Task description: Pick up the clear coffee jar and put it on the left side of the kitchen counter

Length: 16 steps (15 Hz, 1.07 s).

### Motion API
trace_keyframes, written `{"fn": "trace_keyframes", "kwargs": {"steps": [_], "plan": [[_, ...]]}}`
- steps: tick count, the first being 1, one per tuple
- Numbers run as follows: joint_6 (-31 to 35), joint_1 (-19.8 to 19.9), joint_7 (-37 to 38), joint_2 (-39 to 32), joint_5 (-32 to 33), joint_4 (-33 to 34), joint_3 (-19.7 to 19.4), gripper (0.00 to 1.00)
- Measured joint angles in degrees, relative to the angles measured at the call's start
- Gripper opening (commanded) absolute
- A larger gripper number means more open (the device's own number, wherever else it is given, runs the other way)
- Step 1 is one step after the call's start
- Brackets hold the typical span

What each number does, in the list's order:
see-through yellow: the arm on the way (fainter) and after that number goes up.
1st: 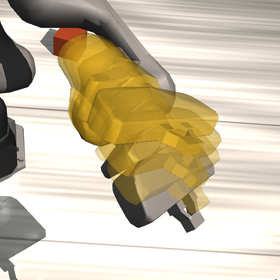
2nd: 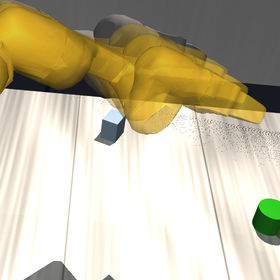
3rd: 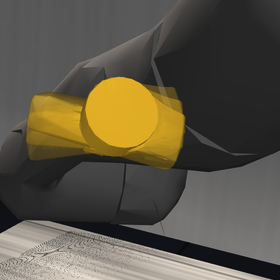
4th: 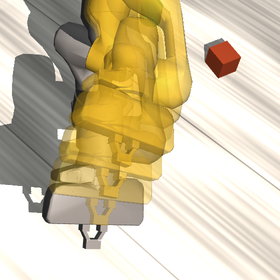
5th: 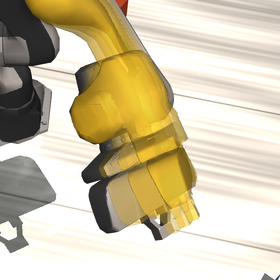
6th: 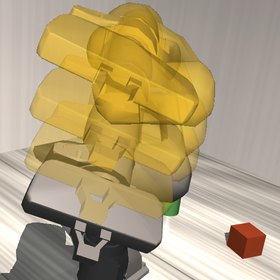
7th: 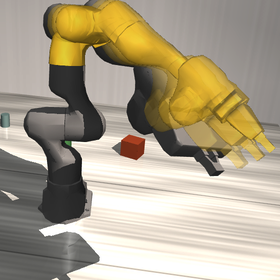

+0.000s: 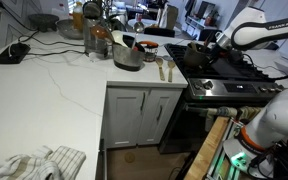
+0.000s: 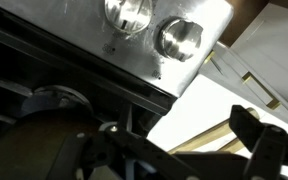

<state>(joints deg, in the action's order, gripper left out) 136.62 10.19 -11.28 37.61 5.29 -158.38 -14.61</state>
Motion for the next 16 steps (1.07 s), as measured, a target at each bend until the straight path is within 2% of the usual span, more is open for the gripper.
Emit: {"fn": "trace_keyframes", "kwargs": {"steps": [3, 5, 10, 16], "plan": [[0.0, 0.1, 0.1, 0.0, 0.0, 0.3, 0.1, 1.00], [-0.9, 1.7, 1.1, 0.1, 0.3, 0.7, 0.8, 1.00], [-9.2, 8.4, 5.2, 2.2, 3.6, 2.2, 2.6, 1.00], [-13.0, 19.8, 14.6, 6.7, 12.9, 3.3, 3.0, 1.00]]}}
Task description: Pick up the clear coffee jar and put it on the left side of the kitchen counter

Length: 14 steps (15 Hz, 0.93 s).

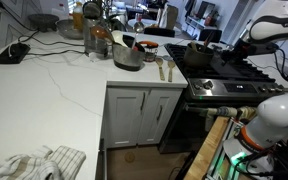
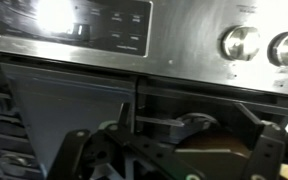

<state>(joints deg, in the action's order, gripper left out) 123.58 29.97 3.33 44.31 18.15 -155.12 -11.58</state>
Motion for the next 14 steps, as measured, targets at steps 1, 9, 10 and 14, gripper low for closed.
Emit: {"fn": "trace_keyframes", "kwargs": {"steps": [1, 9, 10, 14], "plan": [[-0.1, 2.0, 1.2, 0.6, 1.8, 0.4, -0.1, 1.00], [4.9, 10.1, 6.0, 0.5, 9.1, 2.5, -0.8, 1.00], [5.0, 10.1, 6.2, 0.5, 9.1, 2.5, -0.8, 1.00], [7.1, 10.5, 9.4, -0.7, 9.0, 3.4, -0.7, 1.00]]}}
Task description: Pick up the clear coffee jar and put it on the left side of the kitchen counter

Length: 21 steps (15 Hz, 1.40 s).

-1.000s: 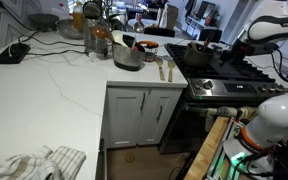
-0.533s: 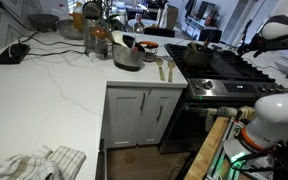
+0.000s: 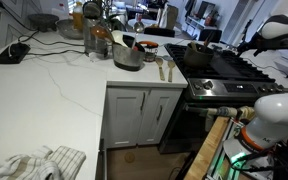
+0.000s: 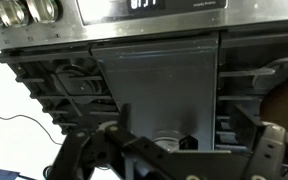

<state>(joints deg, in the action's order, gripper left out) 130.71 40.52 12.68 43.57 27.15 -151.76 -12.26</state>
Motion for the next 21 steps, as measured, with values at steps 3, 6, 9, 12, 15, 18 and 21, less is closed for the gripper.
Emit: {"fn": "trace_keyframes", "kwargs": {"steps": [3, 6, 9, 12, 15, 18, 21], "plan": [[6.1, 0.9, 4.6, -5.1, -1.0, 2.4, -0.9, 1.00], [13.1, 2.3, 7.6, -12.2, -3.1, 5.7, -2.1, 1.00], [20.3, 2.9, 8.0, -19.5, -6.8, 8.9, -3.3, 1.00], [25.1, 2.2, 6.8, -26.0, -12.7, 12.4, -4.7, 1.00], [26.3, 0.0, 4.9, -31.6, -20.0, 16.9, -6.0, 1.00], [26.1, -2.5, 4.9, -36.9, -25.9, 21.9, -6.3, 1.00], [26.1, -4.7, 5.1, -42.1, -30.0, 27.2, -6.6, 1.00]]}}
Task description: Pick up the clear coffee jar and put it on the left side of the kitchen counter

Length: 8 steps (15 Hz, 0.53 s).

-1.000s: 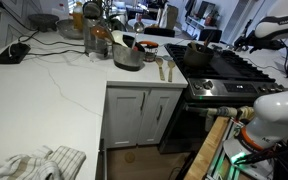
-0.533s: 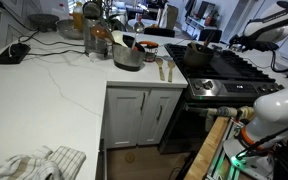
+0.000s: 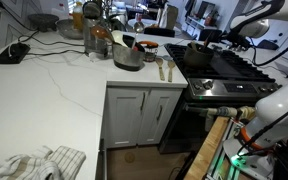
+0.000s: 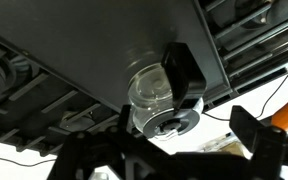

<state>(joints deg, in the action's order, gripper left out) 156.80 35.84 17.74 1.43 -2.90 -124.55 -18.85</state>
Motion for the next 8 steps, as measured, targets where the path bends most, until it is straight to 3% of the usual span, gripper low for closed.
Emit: {"fn": "trace_keyframes", "kwargs": {"steps": [8], "plan": [[-1.5, -3.2, 0.3, -10.2, -5.8, 8.3, -1.5, 1.00]]}}
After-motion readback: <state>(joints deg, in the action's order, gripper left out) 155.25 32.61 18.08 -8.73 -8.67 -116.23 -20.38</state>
